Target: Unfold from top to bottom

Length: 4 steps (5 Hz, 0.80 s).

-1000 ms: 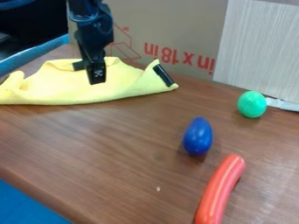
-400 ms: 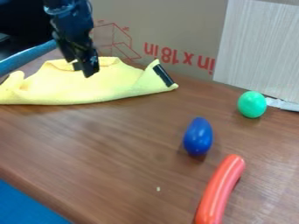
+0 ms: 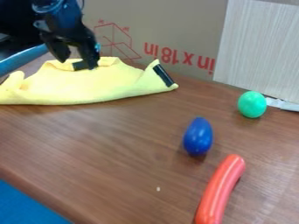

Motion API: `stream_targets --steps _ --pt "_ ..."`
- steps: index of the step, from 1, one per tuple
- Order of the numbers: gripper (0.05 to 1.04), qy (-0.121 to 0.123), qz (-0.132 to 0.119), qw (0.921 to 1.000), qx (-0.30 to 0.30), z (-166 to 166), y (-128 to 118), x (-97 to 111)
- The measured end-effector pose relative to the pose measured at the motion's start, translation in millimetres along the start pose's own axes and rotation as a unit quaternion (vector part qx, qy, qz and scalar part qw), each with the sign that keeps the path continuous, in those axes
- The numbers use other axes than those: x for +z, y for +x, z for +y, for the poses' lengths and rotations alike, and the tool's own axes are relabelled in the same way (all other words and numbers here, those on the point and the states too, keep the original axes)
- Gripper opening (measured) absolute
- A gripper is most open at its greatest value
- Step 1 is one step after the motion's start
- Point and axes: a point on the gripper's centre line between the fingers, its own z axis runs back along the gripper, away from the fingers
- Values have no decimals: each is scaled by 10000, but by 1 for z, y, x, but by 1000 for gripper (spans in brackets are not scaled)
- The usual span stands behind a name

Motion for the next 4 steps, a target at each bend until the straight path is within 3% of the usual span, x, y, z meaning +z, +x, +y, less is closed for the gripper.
stream_targets --steps 1,4 --pt "1000 150 51 9979 626 -2 -5 -4" --pt "1000 342 -542 9911 1171 -6 1 -32"
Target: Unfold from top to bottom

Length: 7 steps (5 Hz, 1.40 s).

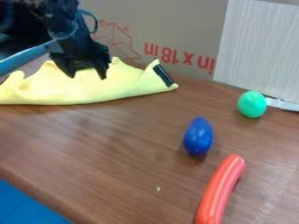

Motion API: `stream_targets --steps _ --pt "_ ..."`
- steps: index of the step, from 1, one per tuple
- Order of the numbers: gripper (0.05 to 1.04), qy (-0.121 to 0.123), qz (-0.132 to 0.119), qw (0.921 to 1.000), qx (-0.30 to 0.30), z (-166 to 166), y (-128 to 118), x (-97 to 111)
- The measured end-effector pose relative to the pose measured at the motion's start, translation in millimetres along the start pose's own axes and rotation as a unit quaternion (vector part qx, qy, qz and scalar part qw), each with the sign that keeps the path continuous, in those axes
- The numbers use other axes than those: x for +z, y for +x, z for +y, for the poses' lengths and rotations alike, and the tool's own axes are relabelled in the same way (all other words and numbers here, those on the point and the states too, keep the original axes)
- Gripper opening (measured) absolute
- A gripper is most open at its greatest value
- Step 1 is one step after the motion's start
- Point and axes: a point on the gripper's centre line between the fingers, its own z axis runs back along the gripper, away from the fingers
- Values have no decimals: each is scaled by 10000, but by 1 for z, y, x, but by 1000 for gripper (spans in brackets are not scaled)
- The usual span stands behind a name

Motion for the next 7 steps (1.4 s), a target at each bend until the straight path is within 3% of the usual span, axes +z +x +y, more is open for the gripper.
stream_targets --steps 3,4,7 --pt "1000 102 116 9994 294 10 11 -35" --pt "1000 103 287 9991 289 16 7 -39" --pt "999 -81 762 9965 -330 16 -45 -33"
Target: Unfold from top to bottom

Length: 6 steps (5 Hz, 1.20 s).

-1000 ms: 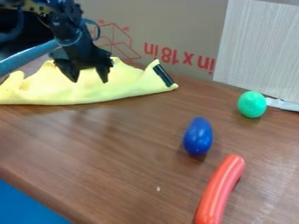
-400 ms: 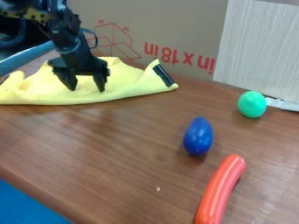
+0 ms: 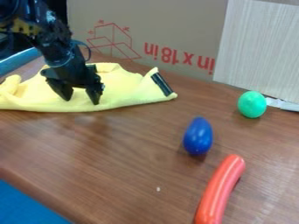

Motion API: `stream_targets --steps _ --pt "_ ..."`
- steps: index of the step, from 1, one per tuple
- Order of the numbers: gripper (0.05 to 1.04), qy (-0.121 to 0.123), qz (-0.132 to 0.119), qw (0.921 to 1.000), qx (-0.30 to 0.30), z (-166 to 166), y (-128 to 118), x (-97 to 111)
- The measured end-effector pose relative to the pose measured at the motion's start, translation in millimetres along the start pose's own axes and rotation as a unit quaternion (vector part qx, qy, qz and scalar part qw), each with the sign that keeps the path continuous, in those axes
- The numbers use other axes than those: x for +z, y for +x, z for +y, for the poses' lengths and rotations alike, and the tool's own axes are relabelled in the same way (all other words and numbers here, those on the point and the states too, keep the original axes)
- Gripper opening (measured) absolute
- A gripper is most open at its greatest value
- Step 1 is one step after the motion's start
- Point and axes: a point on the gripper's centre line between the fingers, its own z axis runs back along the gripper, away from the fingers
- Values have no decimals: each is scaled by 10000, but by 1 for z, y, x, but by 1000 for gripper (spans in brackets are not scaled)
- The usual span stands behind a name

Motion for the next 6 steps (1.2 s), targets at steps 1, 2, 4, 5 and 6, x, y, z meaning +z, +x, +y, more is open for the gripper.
stream_targets --steps 1,2,4,5,6 --pt "999 -73 78 9998 -184 -1 -18 6" --pt "999 -213 181 9989 -369 -3 -39 16" --pt "999 -432 381 9956 -743 -6 -82 34" --pt "999 -554 400 9933 -929 -7 -101 41" --pt "999 -592 354 9914 -1116 -5 -112 47"
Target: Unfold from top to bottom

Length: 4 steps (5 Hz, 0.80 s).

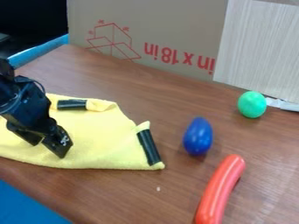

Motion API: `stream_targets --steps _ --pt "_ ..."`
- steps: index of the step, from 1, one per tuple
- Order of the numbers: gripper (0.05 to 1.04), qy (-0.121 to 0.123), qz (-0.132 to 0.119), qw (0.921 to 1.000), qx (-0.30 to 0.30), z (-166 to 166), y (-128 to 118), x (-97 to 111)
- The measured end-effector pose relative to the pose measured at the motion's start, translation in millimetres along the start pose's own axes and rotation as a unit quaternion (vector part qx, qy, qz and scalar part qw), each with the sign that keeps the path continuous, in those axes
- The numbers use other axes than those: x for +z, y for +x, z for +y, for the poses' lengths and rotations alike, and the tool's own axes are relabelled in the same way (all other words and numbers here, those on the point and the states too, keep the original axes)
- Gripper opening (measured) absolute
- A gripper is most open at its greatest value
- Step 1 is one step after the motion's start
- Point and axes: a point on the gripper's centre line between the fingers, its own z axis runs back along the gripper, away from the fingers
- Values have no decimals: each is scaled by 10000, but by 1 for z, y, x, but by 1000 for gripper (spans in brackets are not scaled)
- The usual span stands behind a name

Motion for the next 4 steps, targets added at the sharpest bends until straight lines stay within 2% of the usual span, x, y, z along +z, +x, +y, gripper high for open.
stream_targets --steps 1,3,4 --pt "1002 106 -40 9999 119 5 6 -2" --pt "1001 417 -17 9971 630 20 50 -21" --pt "1002 539 -126 9946 874 24 68 -27"
